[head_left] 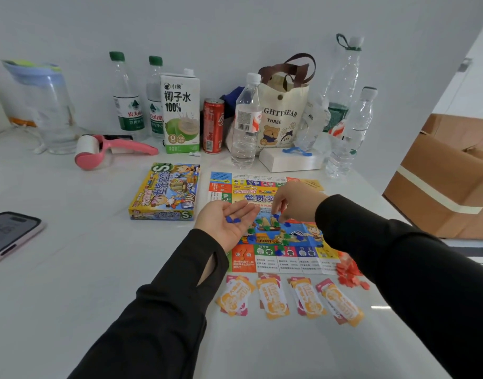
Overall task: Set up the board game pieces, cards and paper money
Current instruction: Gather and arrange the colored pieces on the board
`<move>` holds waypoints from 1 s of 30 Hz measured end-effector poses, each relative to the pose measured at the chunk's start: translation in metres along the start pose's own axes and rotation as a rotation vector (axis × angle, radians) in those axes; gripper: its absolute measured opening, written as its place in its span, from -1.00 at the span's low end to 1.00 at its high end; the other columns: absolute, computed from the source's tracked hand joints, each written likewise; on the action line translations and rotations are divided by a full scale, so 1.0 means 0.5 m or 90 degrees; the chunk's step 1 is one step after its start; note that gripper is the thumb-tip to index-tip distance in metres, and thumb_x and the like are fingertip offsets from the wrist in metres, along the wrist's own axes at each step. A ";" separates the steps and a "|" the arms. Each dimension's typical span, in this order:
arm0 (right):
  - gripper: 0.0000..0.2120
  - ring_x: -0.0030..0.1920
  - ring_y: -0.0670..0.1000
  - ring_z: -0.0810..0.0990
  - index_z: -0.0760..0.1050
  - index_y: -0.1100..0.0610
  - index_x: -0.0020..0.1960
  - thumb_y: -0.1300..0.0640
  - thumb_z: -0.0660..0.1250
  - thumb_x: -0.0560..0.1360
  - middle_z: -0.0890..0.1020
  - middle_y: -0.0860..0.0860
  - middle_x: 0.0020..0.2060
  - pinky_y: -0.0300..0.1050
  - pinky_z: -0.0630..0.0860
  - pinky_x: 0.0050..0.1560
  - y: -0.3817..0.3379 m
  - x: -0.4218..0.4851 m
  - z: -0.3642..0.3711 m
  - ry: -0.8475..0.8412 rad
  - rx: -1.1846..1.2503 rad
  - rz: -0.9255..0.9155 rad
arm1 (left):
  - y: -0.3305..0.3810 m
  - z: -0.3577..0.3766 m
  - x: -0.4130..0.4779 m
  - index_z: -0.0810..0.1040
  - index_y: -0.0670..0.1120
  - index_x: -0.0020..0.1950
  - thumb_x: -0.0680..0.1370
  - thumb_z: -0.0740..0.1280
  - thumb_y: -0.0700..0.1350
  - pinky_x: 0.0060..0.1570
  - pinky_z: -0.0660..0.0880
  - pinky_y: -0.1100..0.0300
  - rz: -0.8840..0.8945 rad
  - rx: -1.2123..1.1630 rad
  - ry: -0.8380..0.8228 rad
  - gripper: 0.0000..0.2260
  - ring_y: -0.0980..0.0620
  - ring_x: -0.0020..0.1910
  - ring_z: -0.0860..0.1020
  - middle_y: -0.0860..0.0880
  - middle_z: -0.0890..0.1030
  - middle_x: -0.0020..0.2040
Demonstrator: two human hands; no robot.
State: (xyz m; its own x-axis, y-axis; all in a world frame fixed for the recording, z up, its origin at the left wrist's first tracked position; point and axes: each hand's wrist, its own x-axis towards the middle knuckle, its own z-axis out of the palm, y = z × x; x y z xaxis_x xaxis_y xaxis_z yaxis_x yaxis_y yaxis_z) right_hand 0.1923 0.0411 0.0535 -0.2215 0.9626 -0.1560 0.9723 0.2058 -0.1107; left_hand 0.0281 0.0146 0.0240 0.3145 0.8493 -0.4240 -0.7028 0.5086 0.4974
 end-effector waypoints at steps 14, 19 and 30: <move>-0.79 -0.12 -0.06 0.41 0.53 0.19 0.05 0.13 0.38 0.46 0.46 -0.08 -0.18 -0.26 0.32 -0.04 -0.008 0.013 -0.017 -0.097 -0.077 -0.009 | 0.001 -0.001 0.003 0.47 -0.37 -0.01 0.63 0.04 -0.22 0.03 0.49 -0.02 -0.005 0.026 0.002 -0.71 -0.25 0.11 0.51 -0.31 0.54 -0.01; -0.93 -0.28 -0.12 0.48 0.55 0.12 -0.21 0.20 0.41 0.42 0.51 -0.10 -0.35 -0.33 0.36 -0.28 -0.005 -0.002 -0.033 0.019 0.084 -0.015 | 0.000 0.002 0.001 0.48 -0.36 -0.01 0.60 0.06 -0.27 0.02 0.50 -0.03 -0.007 0.040 0.002 -0.76 -0.24 0.01 0.52 -0.31 0.54 -0.04; -0.87 -0.19 -0.09 0.48 0.62 0.15 -0.02 0.20 0.39 0.44 0.56 -0.05 -0.22 -0.26 0.39 -0.09 -0.009 -0.024 -0.039 0.044 0.057 0.007 | -0.002 0.005 -0.005 0.47 -0.40 0.01 0.63 0.04 -0.21 0.09 0.48 -0.03 -0.064 -0.013 -0.007 -0.70 -0.28 0.15 0.50 -0.34 0.54 0.00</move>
State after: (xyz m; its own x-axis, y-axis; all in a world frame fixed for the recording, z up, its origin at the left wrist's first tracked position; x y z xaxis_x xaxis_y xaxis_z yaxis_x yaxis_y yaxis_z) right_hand 0.1922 0.0320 0.0749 -0.2023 0.9752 -0.0893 0.9633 0.1818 -0.1974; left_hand 0.0300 0.0124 0.0264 0.3903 0.7960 -0.4628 -0.6802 0.5880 0.4377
